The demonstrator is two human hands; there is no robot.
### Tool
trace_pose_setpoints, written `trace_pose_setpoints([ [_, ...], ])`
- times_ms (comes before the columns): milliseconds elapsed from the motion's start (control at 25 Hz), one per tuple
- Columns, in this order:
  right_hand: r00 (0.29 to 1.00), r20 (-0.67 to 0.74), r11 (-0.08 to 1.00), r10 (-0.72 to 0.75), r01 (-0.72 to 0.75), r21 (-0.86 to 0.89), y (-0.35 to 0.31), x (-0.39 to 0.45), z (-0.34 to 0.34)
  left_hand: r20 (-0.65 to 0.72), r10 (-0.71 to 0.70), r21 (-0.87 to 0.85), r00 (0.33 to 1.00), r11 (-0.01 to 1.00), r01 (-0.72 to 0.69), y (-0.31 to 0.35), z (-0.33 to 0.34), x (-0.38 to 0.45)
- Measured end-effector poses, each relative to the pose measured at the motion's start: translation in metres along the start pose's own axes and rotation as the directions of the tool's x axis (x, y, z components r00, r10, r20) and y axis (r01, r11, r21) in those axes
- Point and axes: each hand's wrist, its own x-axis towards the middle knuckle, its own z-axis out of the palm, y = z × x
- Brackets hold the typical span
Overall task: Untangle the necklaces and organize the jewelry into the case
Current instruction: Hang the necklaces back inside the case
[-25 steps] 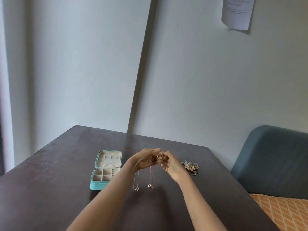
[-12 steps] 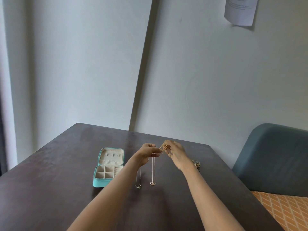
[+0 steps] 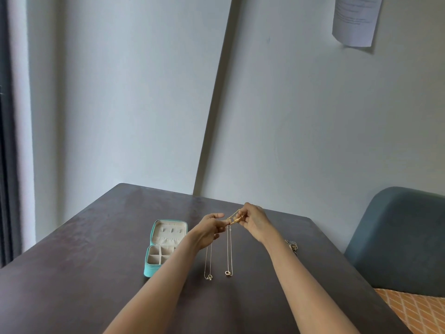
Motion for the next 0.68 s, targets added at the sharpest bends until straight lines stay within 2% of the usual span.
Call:
trace_pose_setpoints([
  [120,0.999,0.024,0.986,-0.049,0.052,-0.160,-0.007,0.004,0.011,-0.049,-0.012,0.024,0.999,1.000,0.013,0.004,-0.007,0.004],
  [280,0.995,-0.036,0.953,-0.095,0.081,-0.292,-0.007,0.010,0.026,-0.102,0.024,0.140,0.995,0.990,-0.009,0.008,-0.010,0.004],
  [400,0.996,-0.028,0.973,-0.087,0.079,-0.217,-0.001,0.009,0.028,-0.128,0.099,0.160,0.987,0.984,-0.078,0.006,-0.012,0.003],
  [600,0.996,0.008,0.996,-0.090,0.090,-0.006,0.000,0.011,0.047,-0.086,0.113,-0.055,0.990,0.991,-0.118,0.006,-0.025,-0.001],
  [680,0.997,0.018,0.996,-0.077,0.075,0.056,-0.004,0.012,0.052,-0.041,0.108,-0.069,0.993,0.991,-0.111,0.009,-0.029,0.000],
])
